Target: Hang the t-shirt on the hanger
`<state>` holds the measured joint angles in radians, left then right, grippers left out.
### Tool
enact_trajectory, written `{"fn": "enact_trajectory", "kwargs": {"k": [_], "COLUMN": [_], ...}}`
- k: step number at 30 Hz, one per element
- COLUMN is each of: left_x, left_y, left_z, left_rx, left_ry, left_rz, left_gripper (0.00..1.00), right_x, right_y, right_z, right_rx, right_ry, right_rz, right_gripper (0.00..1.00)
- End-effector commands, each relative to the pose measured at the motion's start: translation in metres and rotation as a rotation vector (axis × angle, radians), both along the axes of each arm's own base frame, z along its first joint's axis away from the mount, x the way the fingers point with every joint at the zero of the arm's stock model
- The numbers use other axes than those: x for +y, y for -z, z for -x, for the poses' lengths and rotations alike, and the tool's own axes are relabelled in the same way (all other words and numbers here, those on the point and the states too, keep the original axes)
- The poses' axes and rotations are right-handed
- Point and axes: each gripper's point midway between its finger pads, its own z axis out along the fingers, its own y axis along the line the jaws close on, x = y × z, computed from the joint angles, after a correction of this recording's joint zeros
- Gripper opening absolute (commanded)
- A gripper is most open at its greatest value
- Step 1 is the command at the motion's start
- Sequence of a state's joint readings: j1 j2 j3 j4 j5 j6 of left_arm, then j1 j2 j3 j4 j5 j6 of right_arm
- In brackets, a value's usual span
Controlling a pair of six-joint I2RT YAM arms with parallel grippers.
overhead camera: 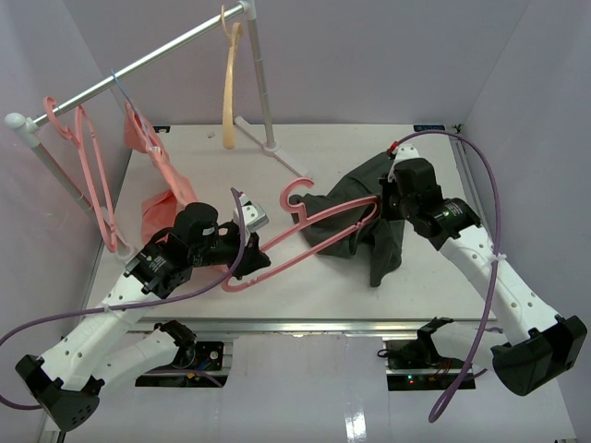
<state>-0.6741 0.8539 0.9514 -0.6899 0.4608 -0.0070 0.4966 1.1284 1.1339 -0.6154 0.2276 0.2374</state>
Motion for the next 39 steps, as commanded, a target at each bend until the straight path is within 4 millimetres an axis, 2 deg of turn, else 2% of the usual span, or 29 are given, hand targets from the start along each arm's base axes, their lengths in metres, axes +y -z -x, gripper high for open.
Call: {"fn": "enact_trajectory", "kwargs": {"k": [1, 4, 9, 15, 17, 19, 23, 26, 30, 33, 35, 36, 39], "left_x": [-0.007, -0.010, -0.019, -0.021, -0.021, -0.014, -0.006, -0.006, -0.010, -0.017, -0.020, -0.023, -0.031], "left_y": [-0.015, -0.028, -0.032, -0.036, -0.037, -0.036, -0.038, -0.039, -0.038, -0.032, -0.026, -0.021, -0.025], "left_z": [-0.012, -0.014, -0.010, 0.016, 0.026, 0.024, 0.023, 0.032, 0.039, 0.031, 0.019, 0.013, -0.001], "left_rx": [-0.244, -0.331, -0.334, -0.372, -0.379, -0.385, -0.384, -0.373, -0.363, -0.329, -0.315, -0.298, -0.329], "left_ry": [0.093, 0.136, 0.226, 0.361, 0.403, 0.365, 0.328, 0.369, 0.426, 0.431, 0.407, 0.404, 0.389], "left_rz": [0.031, 0.041, 0.033, 0.067, 0.054, 0.019, -0.007, 0.007, 0.004, -0.024, -0.063, -0.082, -0.089], "left_gripper": [0.00, 0.00, 0.00, 0.00, 0.00, 0.00, 0.00, 0.00, 0.00, 0.00, 0.00, 0.00, 0.00], "right_x": [0.014, 0.020, 0.029, 0.037, 0.026, 0.007, -0.011, -0.011, -0.013, -0.005, -0.001, 0.001, 0.014], "right_y": [-0.041, -0.046, -0.059, -0.072, -0.072, -0.069, -0.065, -0.068, -0.093, -0.102, -0.105, -0.104, -0.097], "right_z": [-0.008, -0.001, 0.011, 0.018, 0.012, 0.004, 0.001, 0.000, -0.008, -0.012, -0.014, -0.014, -0.008], "right_rx": [-0.075, -0.072, -0.104, -0.126, -0.135, -0.126, -0.123, -0.132, -0.202, -0.223, -0.229, -0.225, -0.201], "right_ry": [-0.095, -0.175, -0.263, -0.339, -0.276, -0.160, -0.057, -0.050, -0.052, -0.115, -0.138, -0.146, -0.216], "right_rz": [-0.025, -0.016, -0.050, -0.069, -0.033, 0.019, 0.060, 0.058, 0.068, 0.080, 0.083, 0.079, 0.042], "right_gripper": [0.08, 0.08, 0.08, 0.08, 0.08, 0.08, 0.08, 0.08, 0.08, 0.08, 0.08, 0.08, 0.08]}}
